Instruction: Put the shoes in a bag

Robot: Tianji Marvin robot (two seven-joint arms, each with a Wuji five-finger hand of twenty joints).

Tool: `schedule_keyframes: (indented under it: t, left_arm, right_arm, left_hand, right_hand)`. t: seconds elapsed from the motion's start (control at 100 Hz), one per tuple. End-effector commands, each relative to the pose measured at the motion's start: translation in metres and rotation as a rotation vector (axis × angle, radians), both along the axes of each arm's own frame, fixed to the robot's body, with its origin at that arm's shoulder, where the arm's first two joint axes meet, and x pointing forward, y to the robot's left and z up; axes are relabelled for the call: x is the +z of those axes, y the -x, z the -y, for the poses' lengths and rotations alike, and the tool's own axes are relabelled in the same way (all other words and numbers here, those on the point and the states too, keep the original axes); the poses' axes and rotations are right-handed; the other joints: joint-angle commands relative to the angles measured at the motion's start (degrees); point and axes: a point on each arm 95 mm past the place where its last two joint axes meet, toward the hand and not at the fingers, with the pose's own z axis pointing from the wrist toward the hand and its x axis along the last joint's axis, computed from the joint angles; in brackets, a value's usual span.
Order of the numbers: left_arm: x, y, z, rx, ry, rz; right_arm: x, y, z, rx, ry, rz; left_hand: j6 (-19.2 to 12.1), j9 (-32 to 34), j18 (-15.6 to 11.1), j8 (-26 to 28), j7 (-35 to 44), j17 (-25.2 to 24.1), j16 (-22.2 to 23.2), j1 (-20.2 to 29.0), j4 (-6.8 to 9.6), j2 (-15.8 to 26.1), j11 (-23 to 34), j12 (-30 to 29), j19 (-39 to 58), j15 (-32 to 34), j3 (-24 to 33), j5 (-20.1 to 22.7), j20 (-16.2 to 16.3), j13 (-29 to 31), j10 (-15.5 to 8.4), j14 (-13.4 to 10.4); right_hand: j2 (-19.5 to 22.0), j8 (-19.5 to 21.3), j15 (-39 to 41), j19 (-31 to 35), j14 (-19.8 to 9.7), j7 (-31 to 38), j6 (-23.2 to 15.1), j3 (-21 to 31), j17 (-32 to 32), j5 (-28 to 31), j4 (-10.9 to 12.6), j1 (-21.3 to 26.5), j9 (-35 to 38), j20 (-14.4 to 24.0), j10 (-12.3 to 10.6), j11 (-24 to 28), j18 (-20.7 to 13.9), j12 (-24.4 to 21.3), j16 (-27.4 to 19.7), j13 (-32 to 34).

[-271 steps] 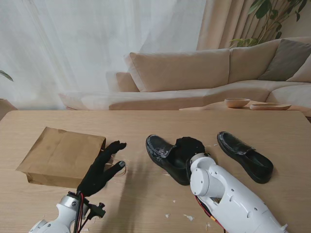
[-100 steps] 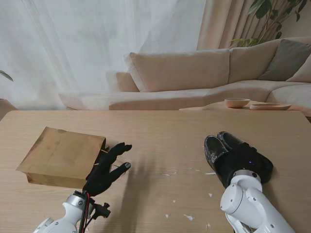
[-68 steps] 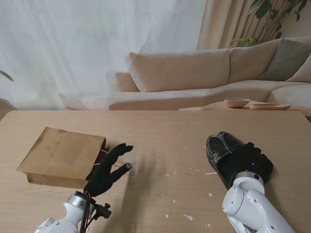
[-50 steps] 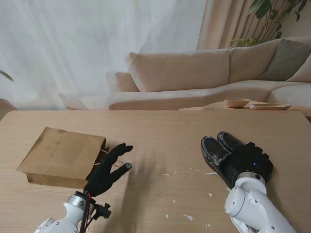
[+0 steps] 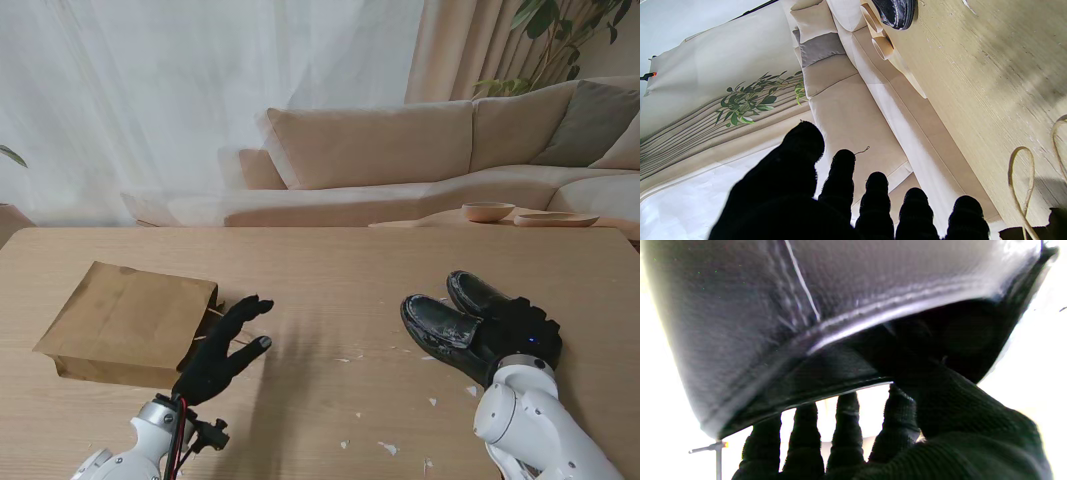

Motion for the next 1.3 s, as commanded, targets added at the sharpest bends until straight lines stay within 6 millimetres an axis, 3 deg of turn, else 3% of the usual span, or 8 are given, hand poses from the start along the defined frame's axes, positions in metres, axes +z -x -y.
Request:
schedule_keyframes:
  t: [0.0,0.05,0.2,0.26,0.51,0.79,1.02,1.29]
  left_arm:
    - [0.000,0.002,0.003,-0.011,0.000,-0.009]
    - [0.000,0.002,0.003,-0.011,0.000,-0.009]
    - [0.000,0.002,0.003,-0.011,0.000,-0.011]
    - [0.000,0.002,0.003,-0.012,0.000,-0.010]
    - [0.001,0.002,0.003,-0.013,-0.001,-0.009]
    - [0.000,0.003,0.006,-0.020,-0.010,-0.018]
    - [-0.001,0.003,0.007,-0.021,-0.015,-0.025]
    - [-0.001,0.003,0.008,-0.019,-0.016,-0.021]
  right_arm:
    - [-0.003,0.002,-0.003,0.009,-0.011,-0.023]
    - [-0.004,0.003,-0.003,0.014,-0.007,-0.024]
    - [0.001,0.008,-0.001,0.028,0.033,-0.029]
    - [0.004,0.012,0.001,0.032,0.040,-0.034]
    - [0.018,0.039,0.014,0.030,0.001,-0.028]
    - [0.025,0.063,0.038,0.018,-0.044,-0.109]
    - [0.021,0.060,0.051,0.008,-0.079,-0.164]
    - [0.017,0.039,0.057,0.039,-0.086,-0.227]
  left_hand:
    - [-1.2,-0.7,-2.4,0.5,0.4,-0.2,0.0,0.5,-0.56,0.3,0.2,0.4,-0.5,-0.5,0.6,-0.9,0.8,-0.7,-1.6,-1.7]
    - [-1.1,-0.7,-2.3,0.5,0.4,-0.2,0.0,0.6,-0.56,0.3,0.2,0.4,-0.5,-0.5,0.6,-0.9,0.8,-0.7,-1.6,-1.7]
    - [-1.1,-0.7,-2.3,0.6,0.4,-0.2,0.1,0.6,-0.56,0.2,0.2,0.4,-0.5,-0.5,0.7,-0.8,0.8,-0.6,-1.6,-1.7]
    - [-1.1,-0.7,-2.3,0.6,0.4,-0.2,0.1,0.6,-0.56,0.3,0.2,0.4,-0.5,-0.5,0.7,-0.8,0.8,-0.7,-1.6,-1.7]
    - [-1.1,-0.6,-2.3,0.5,0.4,-0.2,0.1,0.7,-0.56,0.2,0.3,0.4,-0.5,-0.5,0.7,-0.7,0.8,-0.7,-1.5,-1.6]
    - [-1.1,-0.6,-2.3,0.5,0.4,-0.2,0.1,0.7,-0.56,0.2,0.4,0.6,-0.5,-0.5,0.6,-0.7,0.8,-0.7,-1.5,-1.7]
    - [-1.1,-0.6,-2.3,0.5,0.4,-0.2,0.1,0.7,-0.56,0.2,0.5,0.6,-0.5,-0.5,0.7,-0.7,0.8,-0.7,-1.5,-1.7]
    - [-1.1,-0.6,-2.3,0.6,0.4,-0.2,0.1,0.7,-0.58,0.2,0.5,0.7,-0.4,-0.5,0.7,-0.7,0.8,-0.7,-1.5,-1.7]
  right_hand:
    - [-1.5,-1.4,-2.0,-1.6,-1.0,-5.7,-3.1,5.0,-1.5,-4.8,1.0,-6.1,-1.5,1.8,0.1,-6.0,-0.9,-2.7,-1.1,-1.3]
    - [-1.7,-1.2,-3.2,-2.4,-0.9,-12.7,-2.1,7.5,-1.7,-5.4,5.0,-9.8,-1.1,1.9,-0.1,-10.0,-0.8,-4.2,-1.4,-1.3]
    - [-4.5,-2.5,-6.0,-4.4,-0.5,-26.4,1.5,6.9,-2.0,-15.0,5.1,-14.9,-1.1,2.1,0.2,-17.6,-0.2,-6.9,-1.6,-1.5]
    - [-4.3,-1.1,-5.8,-5.4,-0.4,-29.1,3.0,5.3,-1.8,-15.6,5.4,-15.8,-1.1,2.1,0.3,-18.0,0.0,-6.8,-0.8,-1.7]
    - [-0.8,2.4,-6.8,-10.2,0.4,-30.8,8.5,-0.4,-1.6,-12.6,6.2,-18.5,-1.1,1.2,1.2,-17.3,1.8,-6.5,-0.9,-1.8]
    - [1.9,1.0,-13.8,-19.1,0.3,-26.1,8.7,-7.3,-2.2,-8.4,7.1,-18.4,-1.2,1.4,1.3,-21.2,2.5,-8.1,-2.5,-2.7]
    - [2.3,-0.3,-16.8,-22.5,0.0,-28.0,9.5,-9.7,-2.6,-12.4,7.1,-20.3,-1.3,2.9,0.9,-24.9,2.5,-9.5,-2.4,-3.1]
    - [0.5,0.8,-20.7,-25.8,-0.2,-32.9,9.9,-10.3,-3.5,-19.2,6.6,-23.7,-2.1,4.6,0.6,-31.7,2.3,-8.6,-2.0,-4.0]
